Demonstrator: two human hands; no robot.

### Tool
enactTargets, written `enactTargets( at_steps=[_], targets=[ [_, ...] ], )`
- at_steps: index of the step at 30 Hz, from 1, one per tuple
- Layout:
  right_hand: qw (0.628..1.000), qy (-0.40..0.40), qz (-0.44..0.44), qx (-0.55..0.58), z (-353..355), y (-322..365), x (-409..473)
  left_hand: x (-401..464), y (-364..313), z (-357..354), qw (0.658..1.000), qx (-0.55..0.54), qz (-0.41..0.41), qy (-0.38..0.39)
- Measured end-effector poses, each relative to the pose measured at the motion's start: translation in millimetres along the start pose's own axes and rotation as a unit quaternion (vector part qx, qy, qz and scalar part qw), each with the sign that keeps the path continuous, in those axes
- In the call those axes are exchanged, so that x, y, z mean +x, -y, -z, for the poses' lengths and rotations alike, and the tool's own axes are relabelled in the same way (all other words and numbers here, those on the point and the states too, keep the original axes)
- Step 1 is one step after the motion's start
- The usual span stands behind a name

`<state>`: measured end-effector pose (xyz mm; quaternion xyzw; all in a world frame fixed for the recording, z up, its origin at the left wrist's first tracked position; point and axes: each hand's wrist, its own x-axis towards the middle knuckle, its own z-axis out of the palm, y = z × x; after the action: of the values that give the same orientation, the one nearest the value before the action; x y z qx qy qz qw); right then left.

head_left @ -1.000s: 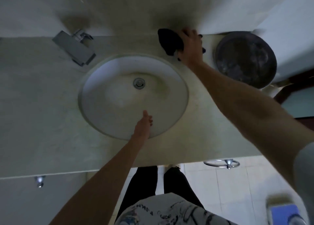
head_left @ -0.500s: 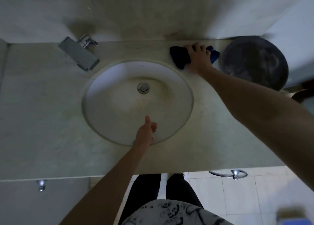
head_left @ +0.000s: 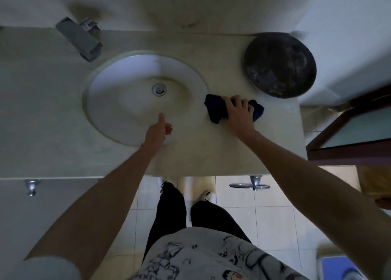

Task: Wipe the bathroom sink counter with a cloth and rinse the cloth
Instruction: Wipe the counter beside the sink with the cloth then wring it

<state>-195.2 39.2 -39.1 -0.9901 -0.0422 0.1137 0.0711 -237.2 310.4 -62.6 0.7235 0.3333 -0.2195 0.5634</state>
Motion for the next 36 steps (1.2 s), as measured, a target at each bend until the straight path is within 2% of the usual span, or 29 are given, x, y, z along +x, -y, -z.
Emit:
enactTargets(
  at_steps=[6,11,16,21,23,25,28,30,33,36],
  targets=[
    [0.997,0.009,-0.079,0.007,-15,19,-70,-11,-1,4,0.999,0.01,-0.028,0.015],
    [0.977,-0.041,-0.189,0.09,-31,65,-118,-16,-4,7,0.999,-0.011,-0.033,0.022],
    [0.956,-0.075,-0.243,0.148,-58,156,-126,-17,-4,16,0.996,-0.083,-0.022,0.027],
    [0.949,-0.023,-0.226,0.221,-52,264,-96,-2,-3,50,0.989,-0.144,0.002,-0.045],
    [0.942,-0.002,-0.218,0.256,-49,290,-77,6,-5,77,0.98,-0.192,0.022,-0.047],
    [0.91,0.023,-0.188,0.37,-44,298,-60,12,-10,103,0.968,-0.246,0.041,0.001],
    [0.798,0.051,-0.152,0.581,-23,289,-42,6,-24,125,0.957,-0.276,0.055,0.062],
    [0.749,0.071,-0.147,0.642,-6,276,-33,-5,-36,128,0.955,-0.266,0.054,0.117],
    [0.719,0.081,-0.137,0.677,21,259,-21,-17,-54,124,0.947,-0.243,-0.02,0.209],
    [0.715,0.086,-0.106,0.685,42,245,-10,-20,-72,123,0.946,-0.193,-0.111,0.234]
  ],
)
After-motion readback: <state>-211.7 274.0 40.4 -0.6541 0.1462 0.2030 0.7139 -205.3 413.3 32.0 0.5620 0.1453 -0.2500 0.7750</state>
